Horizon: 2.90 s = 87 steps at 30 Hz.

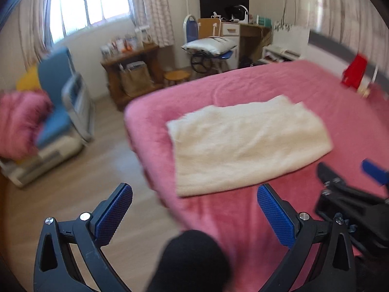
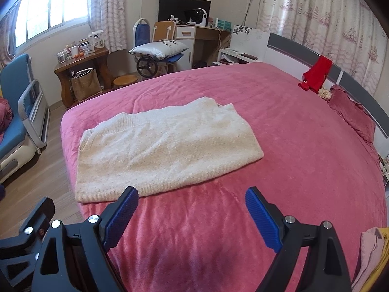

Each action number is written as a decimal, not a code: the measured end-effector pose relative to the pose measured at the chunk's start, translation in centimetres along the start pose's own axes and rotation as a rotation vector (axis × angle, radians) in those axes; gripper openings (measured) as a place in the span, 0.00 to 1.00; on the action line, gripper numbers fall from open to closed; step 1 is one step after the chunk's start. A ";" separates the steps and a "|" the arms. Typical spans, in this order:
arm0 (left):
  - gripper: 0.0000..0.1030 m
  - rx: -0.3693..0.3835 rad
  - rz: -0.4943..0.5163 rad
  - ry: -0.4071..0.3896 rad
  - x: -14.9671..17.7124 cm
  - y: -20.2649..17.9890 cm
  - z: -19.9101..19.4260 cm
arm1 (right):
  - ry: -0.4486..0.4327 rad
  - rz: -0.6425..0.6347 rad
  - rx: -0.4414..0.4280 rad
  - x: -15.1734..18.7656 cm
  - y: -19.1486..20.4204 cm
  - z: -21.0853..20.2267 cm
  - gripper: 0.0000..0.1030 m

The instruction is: Fold clothes

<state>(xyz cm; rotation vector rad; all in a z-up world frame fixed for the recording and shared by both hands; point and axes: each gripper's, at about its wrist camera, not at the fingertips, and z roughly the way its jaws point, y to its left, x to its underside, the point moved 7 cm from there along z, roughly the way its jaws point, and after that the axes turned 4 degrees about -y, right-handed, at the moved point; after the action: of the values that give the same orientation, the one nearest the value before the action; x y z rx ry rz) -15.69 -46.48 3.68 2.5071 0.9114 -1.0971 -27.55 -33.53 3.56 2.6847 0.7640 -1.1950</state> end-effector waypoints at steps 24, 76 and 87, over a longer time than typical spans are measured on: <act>1.00 -0.013 -0.045 0.059 -0.1 2.7 1.7 | 0.066 -0.069 -0.075 0.3 3.3 2.3 0.89; 1.00 -0.043 -0.146 0.197 -1.5 -1.9 9.5 | 0.111 -0.203 -0.093 -4.0 1.1 10.9 0.89; 1.00 -0.064 -0.147 0.206 0.0 2.9 8.8 | 0.132 -0.174 -0.130 -2.0 5.6 9.6 0.89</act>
<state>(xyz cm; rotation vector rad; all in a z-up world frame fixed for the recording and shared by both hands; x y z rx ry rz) -18.86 -52.76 -2.36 2.5690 1.1829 -0.8445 -32.40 -41.96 -2.16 2.6548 1.0750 -0.9698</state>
